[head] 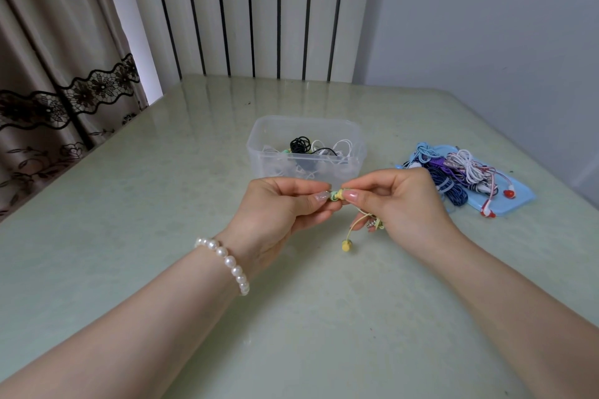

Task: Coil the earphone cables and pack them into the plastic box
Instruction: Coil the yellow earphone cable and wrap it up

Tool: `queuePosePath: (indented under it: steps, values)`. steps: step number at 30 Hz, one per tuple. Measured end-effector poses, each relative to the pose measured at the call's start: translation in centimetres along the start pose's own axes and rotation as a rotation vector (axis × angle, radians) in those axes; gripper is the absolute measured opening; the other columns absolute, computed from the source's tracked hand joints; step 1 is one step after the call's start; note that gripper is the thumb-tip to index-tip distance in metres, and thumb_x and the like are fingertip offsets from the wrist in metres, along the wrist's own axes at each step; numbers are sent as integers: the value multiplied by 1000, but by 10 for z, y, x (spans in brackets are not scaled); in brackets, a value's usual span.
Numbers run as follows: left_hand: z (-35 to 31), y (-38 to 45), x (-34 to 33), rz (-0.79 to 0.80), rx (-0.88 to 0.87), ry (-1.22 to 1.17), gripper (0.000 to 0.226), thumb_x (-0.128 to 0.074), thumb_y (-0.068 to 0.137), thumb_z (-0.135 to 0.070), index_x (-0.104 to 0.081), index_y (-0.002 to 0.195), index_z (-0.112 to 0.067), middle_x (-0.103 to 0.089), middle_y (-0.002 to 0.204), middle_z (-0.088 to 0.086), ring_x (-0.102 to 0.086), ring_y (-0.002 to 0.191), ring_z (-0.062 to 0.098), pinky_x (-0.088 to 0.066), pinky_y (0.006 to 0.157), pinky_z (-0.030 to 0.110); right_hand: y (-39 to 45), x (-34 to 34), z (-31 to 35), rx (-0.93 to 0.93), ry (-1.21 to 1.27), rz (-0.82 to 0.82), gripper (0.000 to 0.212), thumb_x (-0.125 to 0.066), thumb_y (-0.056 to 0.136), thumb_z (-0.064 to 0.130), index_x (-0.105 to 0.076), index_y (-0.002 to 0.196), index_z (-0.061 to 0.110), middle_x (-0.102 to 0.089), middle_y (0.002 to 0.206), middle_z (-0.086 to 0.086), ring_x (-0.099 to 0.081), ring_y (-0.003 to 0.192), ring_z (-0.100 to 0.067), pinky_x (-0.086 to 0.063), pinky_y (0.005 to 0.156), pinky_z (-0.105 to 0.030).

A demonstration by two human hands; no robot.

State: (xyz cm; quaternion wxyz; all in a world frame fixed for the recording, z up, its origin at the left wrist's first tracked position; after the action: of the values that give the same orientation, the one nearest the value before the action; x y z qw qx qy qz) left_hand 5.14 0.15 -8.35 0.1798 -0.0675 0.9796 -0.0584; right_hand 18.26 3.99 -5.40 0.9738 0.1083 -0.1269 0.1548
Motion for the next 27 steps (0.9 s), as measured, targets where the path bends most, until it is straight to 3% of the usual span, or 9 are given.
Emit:
queuePosePath:
  steps: [17,27]
  values:
    - [5,-3,-3,6,31,-25,13,-55,80,13,-64,85,6,-72,75,15,-71,69,20,-58,67,24,0,0,-1,-12,-23,-68,21,-65,79,-2,-64,68,15,-60,43,11,-55,34,-7,-39,36,-14]
    - [7,-2,-2,0,68,-38,14,-54,79,14,-64,87,6,-72,76,16,-71,68,20,-57,67,25,2,1,1,-5,-65,1,22,-67,77,-2,-67,67,18,-62,45,7,-58,38,-9,-41,39,-16]
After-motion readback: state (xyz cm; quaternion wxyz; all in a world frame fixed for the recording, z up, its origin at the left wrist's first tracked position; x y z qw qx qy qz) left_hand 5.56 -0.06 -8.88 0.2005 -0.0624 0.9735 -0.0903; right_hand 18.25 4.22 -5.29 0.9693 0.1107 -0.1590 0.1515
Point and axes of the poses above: each hand's wrist, its own y-axis towards the middle knuckle, its own x-axis out of the back of the hand, z = x × y, the point moved 8 cm from there along y, towards the middle knuckle
